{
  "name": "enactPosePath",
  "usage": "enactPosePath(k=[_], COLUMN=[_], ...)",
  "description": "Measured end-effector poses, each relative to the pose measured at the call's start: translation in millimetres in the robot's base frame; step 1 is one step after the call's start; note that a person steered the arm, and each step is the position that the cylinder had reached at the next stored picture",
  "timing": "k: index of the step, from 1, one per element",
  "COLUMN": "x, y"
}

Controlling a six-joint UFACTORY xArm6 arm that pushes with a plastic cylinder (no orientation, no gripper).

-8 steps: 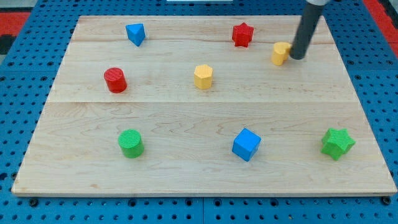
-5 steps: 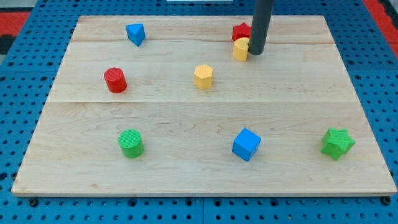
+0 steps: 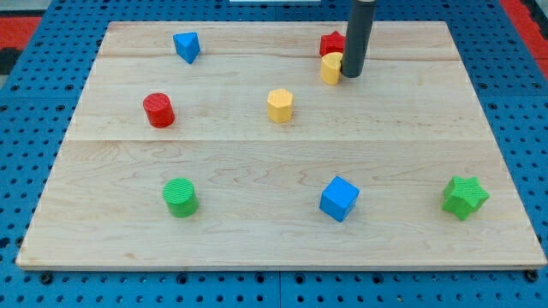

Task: Push the yellow heart into the red circle

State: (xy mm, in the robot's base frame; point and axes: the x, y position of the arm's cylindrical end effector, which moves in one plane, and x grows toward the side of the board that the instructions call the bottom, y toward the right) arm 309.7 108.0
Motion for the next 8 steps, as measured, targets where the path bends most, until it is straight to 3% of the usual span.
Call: enactPosePath(k=[2, 5, 7, 8], x=[-8, -67, -58, -76], y=[-80, -143, -261, -247])
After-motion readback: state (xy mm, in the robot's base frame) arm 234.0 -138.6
